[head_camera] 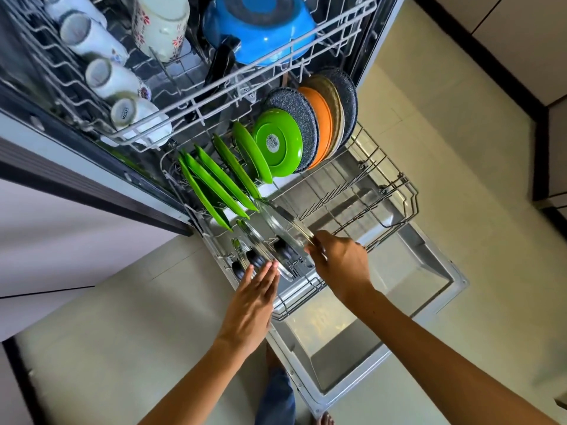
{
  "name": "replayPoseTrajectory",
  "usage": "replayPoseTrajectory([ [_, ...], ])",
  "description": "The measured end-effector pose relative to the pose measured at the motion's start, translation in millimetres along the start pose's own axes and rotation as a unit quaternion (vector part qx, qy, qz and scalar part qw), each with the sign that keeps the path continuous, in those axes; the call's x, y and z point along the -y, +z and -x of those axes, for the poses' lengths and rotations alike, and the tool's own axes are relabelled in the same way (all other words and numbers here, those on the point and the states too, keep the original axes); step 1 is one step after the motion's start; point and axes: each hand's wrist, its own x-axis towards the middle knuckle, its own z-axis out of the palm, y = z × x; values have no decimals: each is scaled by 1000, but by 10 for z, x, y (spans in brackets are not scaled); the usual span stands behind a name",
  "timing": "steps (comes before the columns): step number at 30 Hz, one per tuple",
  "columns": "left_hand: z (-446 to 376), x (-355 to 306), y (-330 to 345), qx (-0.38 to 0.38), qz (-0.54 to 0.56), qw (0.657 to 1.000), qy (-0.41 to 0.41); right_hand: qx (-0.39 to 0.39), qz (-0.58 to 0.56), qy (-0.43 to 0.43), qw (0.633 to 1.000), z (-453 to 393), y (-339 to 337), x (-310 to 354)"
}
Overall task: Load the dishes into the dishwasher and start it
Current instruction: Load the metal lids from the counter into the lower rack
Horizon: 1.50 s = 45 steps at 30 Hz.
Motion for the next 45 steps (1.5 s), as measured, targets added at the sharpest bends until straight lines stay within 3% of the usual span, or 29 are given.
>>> replayPoseTrajectory([
  [5,6,-10,-5,3,1,1000,-2,-49,-18,18,998,-61,-38,-15],
  [13,-1,-17,10,1,1,1000,-7,35,2,22,999,-173,31,42],
  [33,11,-29,5,-15,17,1000,-14,-63,-27,29,997,3,41,-91],
  [41,-4,-28,3,-14,10,1000,-13,-28,-12,63,998,-84,211,-105],
  [45,1,-37,22,-8,9,1000,-16,33,8,83,996,-148,168,-146],
])
